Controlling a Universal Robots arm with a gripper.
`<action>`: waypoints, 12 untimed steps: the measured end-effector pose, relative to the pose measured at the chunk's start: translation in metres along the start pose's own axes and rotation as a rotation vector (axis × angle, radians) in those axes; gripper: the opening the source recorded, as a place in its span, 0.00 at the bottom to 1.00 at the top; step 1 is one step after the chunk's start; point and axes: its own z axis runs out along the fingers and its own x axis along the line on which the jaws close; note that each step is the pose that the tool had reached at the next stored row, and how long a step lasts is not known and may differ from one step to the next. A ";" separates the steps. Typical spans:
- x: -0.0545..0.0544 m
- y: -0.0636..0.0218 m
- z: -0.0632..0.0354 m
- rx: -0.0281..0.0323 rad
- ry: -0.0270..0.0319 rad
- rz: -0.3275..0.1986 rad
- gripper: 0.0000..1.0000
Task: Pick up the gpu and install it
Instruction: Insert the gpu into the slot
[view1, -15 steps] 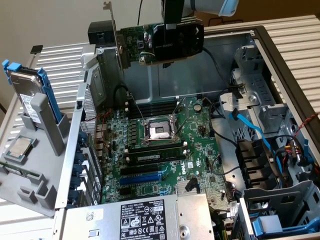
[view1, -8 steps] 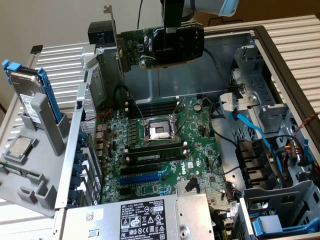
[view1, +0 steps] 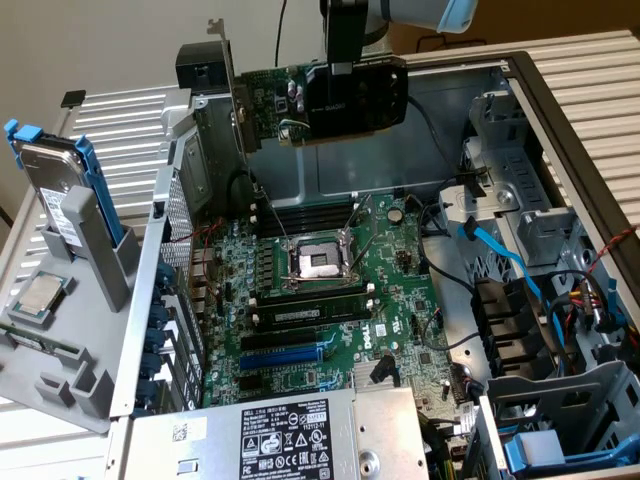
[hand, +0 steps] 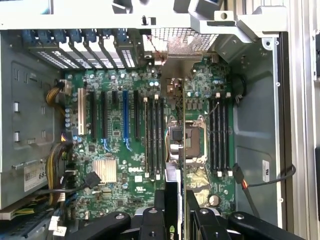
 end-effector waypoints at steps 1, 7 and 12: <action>0.000 0.0000 0.0005 -0.0047 0.0007 0.001 0.27; 0.001 0.0005 0.0022 -0.0131 0.0017 0.001 0.27; 0.005 0.0029 0.0037 -0.0131 0.0018 0.002 0.27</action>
